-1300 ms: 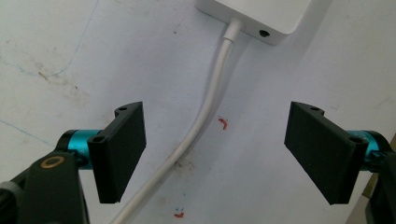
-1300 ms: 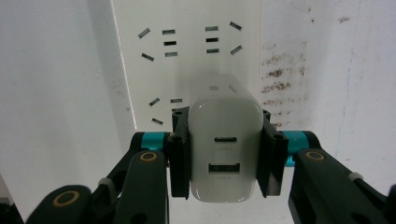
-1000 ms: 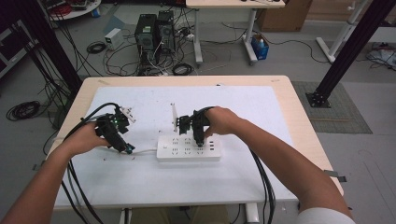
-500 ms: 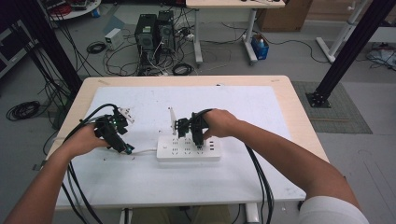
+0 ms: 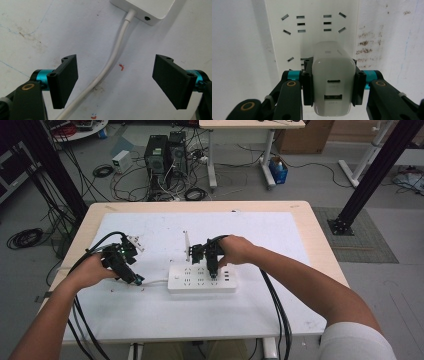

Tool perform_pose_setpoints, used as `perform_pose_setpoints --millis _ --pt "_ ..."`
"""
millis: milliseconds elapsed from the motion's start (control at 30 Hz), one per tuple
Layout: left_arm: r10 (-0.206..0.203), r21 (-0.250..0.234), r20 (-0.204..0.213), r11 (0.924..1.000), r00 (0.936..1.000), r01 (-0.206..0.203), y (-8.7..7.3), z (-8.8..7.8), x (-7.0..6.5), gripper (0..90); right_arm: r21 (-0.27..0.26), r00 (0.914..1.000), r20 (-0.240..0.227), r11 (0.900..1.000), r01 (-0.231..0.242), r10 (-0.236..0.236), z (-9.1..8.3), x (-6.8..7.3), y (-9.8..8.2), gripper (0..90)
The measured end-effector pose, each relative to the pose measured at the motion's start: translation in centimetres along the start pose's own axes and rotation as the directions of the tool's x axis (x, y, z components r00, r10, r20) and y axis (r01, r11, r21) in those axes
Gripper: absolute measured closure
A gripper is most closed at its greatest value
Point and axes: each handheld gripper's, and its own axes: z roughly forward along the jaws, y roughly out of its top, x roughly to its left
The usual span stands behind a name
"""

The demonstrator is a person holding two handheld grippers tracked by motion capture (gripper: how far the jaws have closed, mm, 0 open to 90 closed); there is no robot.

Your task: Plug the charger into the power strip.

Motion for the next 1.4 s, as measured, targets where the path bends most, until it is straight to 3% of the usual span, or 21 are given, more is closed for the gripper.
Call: perform_pose_setpoints --millis 100,233,267,300,333,367,400,467,533,633,733,767,800,900,933,967,1000,1167,1300,1333,1400 --pt "0.001 -0.005 -0.003 1.0 1.0 -0.001 -0.1 0.0 -0.1 20.8 -0.032 0.9992 -0.026 0.999 -0.032 0.031 0.0 -0.3 -0.5 62.9" --pt "-0.012 -0.015 -0.003 0.9998 0.9999 0.012 -0.1 0.0 0.0 20.8 -0.044 0.9998 -0.02 0.999 -0.003 0.002 0.1 -0.3 -0.5 62.2" --pt "0.0 -0.013 -0.005 0.9999 1.0 0.0 -0.1 -0.1 0.1 20.8 -0.046 0.9998 -0.019 0.999 0.001 -0.002 0.1 -0.3 -0.6 60.3" --pt "0.0 -0.013 -0.005 0.9999 1.0 0.0 -0.1 -0.1 0.1 20.8 -0.066 0.9998 0.003 0.998 0.022 -0.022 0.2 0.0 -0.8 45.3" --pt "0.001 -0.012 -0.006 0.9999 1.0 -0.001 -0.1 -0.1 0.1 20.8 -0.066 0.9998 0.003 0.998 0.022 -0.022 0.2 0.0 -0.8 45.3" --pt "0.0 -0.02 -0.004 0.9998 1.0 0.0 -0.1 -0.1 0.1 20.8 -0.133 0.9996 -0.024 0.991 -0.015 0.012 -0.4 -0.2 -1.4 26.3" --pt "-0.005 -0.025 -0.005 0.9997 1.0 0.005 -0.1 -0.2 0.2 20.8 -0.17 0.9987 -0.042 0.985 -0.037 0.03 -0.9 -0.4 -1.8 23.0" --pt "-0.007 -0.028 -0.007 0.9996 1.0 0.007 -0.1 -0.2 0.2 20.8 -0.24 0.9938 -0.057 0.965 -0.107 0.096 -2.3 -0.7 -2.9 19.4" --pt "-0.001 -0.036 -0.008 0.9993 1.0 0.001 0.2 -0.4 0.2 20.8 -0.263 0.985 -0.039 0.949 -0.173 0.168 -3.4 -1.0 -4.1 12.5" --pt "0.007 -0.042 -0.01 0.9991 0.9999 -0.007 0.4 -0.6 0.2 20.8 -0.314 0.9673 -0.027 0.916 -0.248 0.252 -4.9 -1.2 -6.5 12.5" --pt "0.015 -0.049 -0.019 0.9987 0.9997 -0.016 0.6 -0.8 0.1 20.8 -0.321 0.9588 -0.015 0.907 -0.273 0.284 -5.4 -1.3 -7.4 12.5" --pt "0.015 -0.049 -0.019 0.9987 0.9997 -0.016 0.6 -0.8 0.1 20.8 -0.33 0.9499 -0.008 0.896 -0.297 0.312 -5.8 -1.3 -8.3 12.5" --pt "0.023 -0.066 -0.032 0.9975 0.9992 -0.025 1.1 -1.4 0.1 20.8 -0.365 0.9264 -0.032 0.858 -0.36 0.375 -7.0 -1.2 -11.3 12.5" --pt "0.029 -0.069 -0.042 0.9971 0.9987 -0.032 1.6 -1.9 0.1 20.8 -0.39 0.8999 -0.032 0.824 -0.412 0.435 -7.9 -0.7 -13.8 12.1" --pt "0.036 -0.072 -0.046 0.9966 0.9983 -0.04 1.8 -2.0 0.1 20.8 -0.385 0.8903 -0.043 0.815 -0.433 0.453 -8.1 -0.5 -14.5 5.8" --pt "0.036 -0.072 -0.046 0.9966 0.9983 -0.04 1.8 -2.0 0.1 20.8 -0.385 0.8903 -0.043 0.815 -0.433 0.453 -8.1 -0.5 -14.5 5.8" --pt "0.042 -0.073 -0.052 0.9963 0.9978 -0.045 2.0 -2.3 0.1 20.8 -0.376 0.8715 -0.033 0.802 -0.464 0.489 -8.5 -0.1 -15.6 0.8" --pt "0.06 -0.082 -0.062 0.9945 0.9963 -0.065 2.7 -2.8 -0.3 20.8 -0.393 0.8363 -0.017 0.765 -0.51 0.548 -9.3 1.3 -18.2 0.9" --pt "0.066 -0.086 -0.065 0.9938 0.9957 -0.072 2.7 -2.9 -0.4 20.8 -0.396 0.8177 -0.005 0.75 -0.53 0.576 -9.7 2.9 -20.2 0.9" --pt "0.066 -0.088 -0.071 0.9935 0.9953 -0.072 2.8 -2.9 -0.4 20.8 -0.396 0.8177 -0.005 0.75 -0.53 0.576 -9.7 2.9 -20.2 0.9" --pt "0.075 -0.093 -0.078 0.9924 0.9941 -0.082 2.8 -3.1 -0.7 20.8 -0.394 0.8011 -0.002 0.736 -0.551 0.599 -9.5 3.9 -21.6 0.9"
